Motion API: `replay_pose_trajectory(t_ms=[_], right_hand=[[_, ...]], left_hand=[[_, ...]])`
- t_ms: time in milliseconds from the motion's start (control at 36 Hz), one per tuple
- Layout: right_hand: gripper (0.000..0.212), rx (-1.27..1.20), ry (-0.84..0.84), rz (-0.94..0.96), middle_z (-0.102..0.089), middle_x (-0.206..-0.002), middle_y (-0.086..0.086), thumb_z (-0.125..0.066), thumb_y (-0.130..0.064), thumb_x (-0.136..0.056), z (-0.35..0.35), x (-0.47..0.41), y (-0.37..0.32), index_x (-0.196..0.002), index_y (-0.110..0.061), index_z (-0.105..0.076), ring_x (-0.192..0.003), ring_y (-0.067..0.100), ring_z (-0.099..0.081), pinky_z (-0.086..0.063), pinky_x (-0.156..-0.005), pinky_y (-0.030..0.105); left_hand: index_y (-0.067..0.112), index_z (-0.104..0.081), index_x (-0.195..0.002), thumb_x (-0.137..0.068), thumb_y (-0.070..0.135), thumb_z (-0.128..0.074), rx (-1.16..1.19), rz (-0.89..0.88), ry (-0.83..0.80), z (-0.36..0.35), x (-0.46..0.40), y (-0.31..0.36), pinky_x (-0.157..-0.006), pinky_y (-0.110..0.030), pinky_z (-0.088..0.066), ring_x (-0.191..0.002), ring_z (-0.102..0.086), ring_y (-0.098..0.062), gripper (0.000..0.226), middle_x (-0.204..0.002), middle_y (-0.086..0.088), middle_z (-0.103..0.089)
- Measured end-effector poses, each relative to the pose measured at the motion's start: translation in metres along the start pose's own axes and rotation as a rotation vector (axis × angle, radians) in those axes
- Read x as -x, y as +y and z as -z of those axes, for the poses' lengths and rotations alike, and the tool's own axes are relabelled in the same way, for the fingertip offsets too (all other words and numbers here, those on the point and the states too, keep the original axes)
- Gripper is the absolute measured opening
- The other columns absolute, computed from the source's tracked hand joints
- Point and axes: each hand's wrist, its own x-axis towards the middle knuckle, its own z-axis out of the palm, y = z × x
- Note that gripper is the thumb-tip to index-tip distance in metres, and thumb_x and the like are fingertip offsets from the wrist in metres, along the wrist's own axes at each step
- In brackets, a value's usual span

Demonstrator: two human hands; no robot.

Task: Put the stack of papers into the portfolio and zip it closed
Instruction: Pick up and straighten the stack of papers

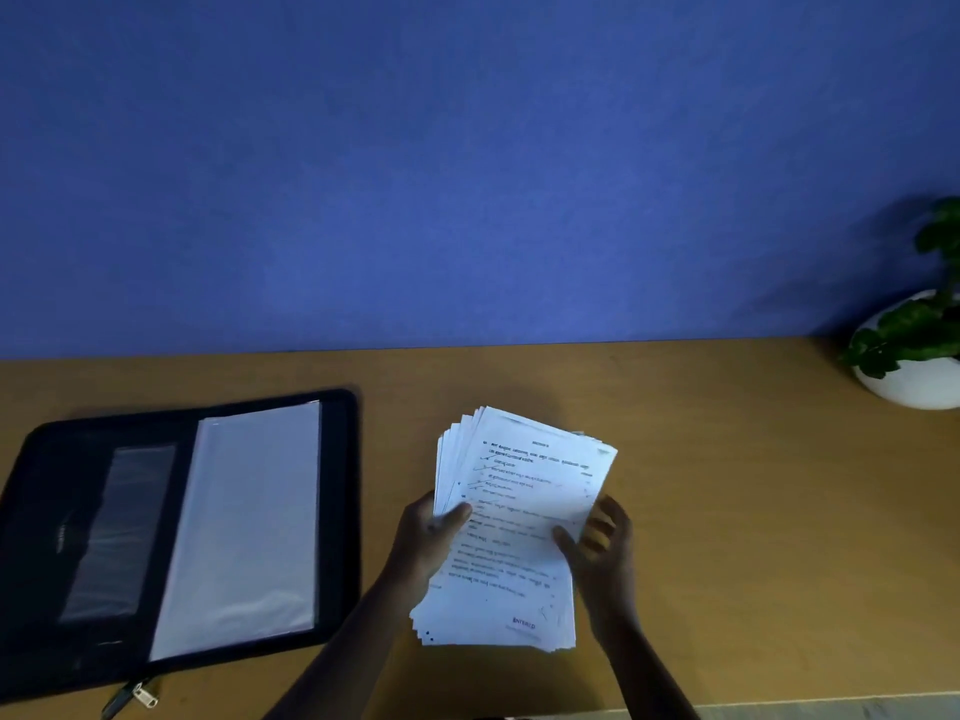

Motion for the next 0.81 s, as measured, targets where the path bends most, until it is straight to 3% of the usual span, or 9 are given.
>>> replay_pose_trajectory(t_ms=[56,139,194,278,389,472,611,722,806], right_hand=[[0.07,-0.222,-0.14,-0.043,-0.072,-0.135,0.0,-0.092,-0.021,-0.087,0.004,-0.006,-0.009,-0.145,-0.022,-0.053,-0.119,0.027,-0.073,-0.066,-0.091,0.056],[0.041,-0.364,-0.355,-0.044,-0.074,-0.137,0.014,-0.081,-0.018,-0.098,0.007,-0.011,-0.022,-0.137,-0.014,-0.068,-0.121,0.042,-0.073,-0.06,-0.098,0.066],[0.033,-0.427,-0.398,-0.07,-0.073,-0.136,0.021,-0.076,-0.014,-0.101,0.006,-0.013,-0.031,-0.132,-0.005,-0.071,-0.122,0.049,-0.07,-0.057,-0.101,0.07],[0.029,-0.457,-0.376,-0.044,-0.072,-0.135,0.024,-0.073,-0.009,-0.102,0.001,-0.013,-0.049,-0.129,0.001,-0.072,-0.121,0.05,-0.07,-0.056,-0.101,0.072],[0.026,-0.479,-0.313,0.04,-0.075,-0.131,0.021,-0.072,-0.009,-0.102,-0.006,-0.011,-0.077,-0.128,-0.003,-0.073,-0.117,0.045,-0.074,-0.063,-0.094,0.059],[0.026,-0.474,-0.238,0.085,-0.077,-0.129,0.019,-0.073,-0.009,-0.102,-0.013,-0.006,-0.092,-0.127,-0.005,-0.074,-0.117,0.043,-0.074,-0.063,-0.096,0.058],[0.026,-0.443,-0.168,0.152,-0.078,-0.128,0.013,-0.071,-0.007,-0.102,-0.015,0.004,-0.099,-0.126,-0.014,-0.077,-0.119,0.036,-0.075,-0.062,-0.097,0.054],[0.026,-0.379,-0.143,0.141,-0.079,-0.126,0.011,-0.07,-0.006,-0.103,-0.014,0.009,-0.089,-0.126,-0.015,-0.078,-0.119,0.034,-0.074,-0.06,-0.1,0.057],[0.024,-0.282,-0.132,0.161,-0.081,-0.122,0.004,-0.069,-0.01,-0.104,-0.013,0.013,-0.081,-0.122,-0.022,-0.08,-0.116,0.024,-0.077,-0.064,-0.099,0.047]], left_hand=[[0.027,-0.072,-0.12,-0.091,0.04,-0.074,0.027,-0.035,-0.032,0.005,0.003,0.005,-0.08,-0.034,-0.063,-0.101,-0.077,-0.018,0.032,-0.113,0.005,-0.079],[0.029,-0.071,-0.122,-0.093,0.039,-0.073,0.036,-0.085,-0.082,0.01,0.006,0.018,-0.086,-0.04,-0.063,-0.106,-0.075,-0.02,0.031,-0.119,0.001,-0.077],[0.033,-0.07,-0.122,-0.094,0.039,-0.072,0.033,-0.111,-0.084,0.012,0.006,0.03,-0.086,-0.041,-0.063,-0.107,-0.075,-0.021,0.028,-0.12,0.002,-0.076],[0.036,-0.068,-0.124,-0.095,0.038,-0.072,0.033,-0.158,-0.048,0.013,0.004,0.048,-0.085,-0.041,-0.063,-0.106,-0.075,-0.019,0.029,-0.12,0.005,-0.076],[0.035,-0.061,-0.131,-0.097,0.033,-0.071,0.068,-0.246,0.011,0.012,0.002,0.069,-0.079,-0.038,-0.064,-0.107,-0.075,-0.018,0.036,-0.123,0.005,-0.074],[0.038,-0.061,-0.129,-0.099,0.028,-0.069,0.035,-0.31,0.069,0.014,0.002,0.079,-0.073,-0.028,-0.062,-0.106,-0.074,-0.013,0.033,-0.121,0.01,-0.074],[0.027,-0.06,-0.135,-0.099,0.024,-0.068,-0.058,-0.387,0.107,0.019,0.002,0.076,-0.092,-0.031,-0.06,-0.114,-0.071,-0.01,0.037,-0.125,0.011,-0.073],[0.02,-0.066,-0.127,-0.098,0.018,-0.069,-0.064,-0.361,0.147,0.018,0.006,0.061,-0.096,-0.041,-0.059,-0.111,-0.072,-0.012,0.029,-0.119,0.007,-0.076],[0.021,-0.068,-0.122,-0.098,0.016,-0.069,-0.067,-0.362,0.177,0.014,0.009,0.049,-0.096,-0.042,-0.059,-0.109,-0.072,-0.011,0.025,-0.115,0.007,-0.076]])
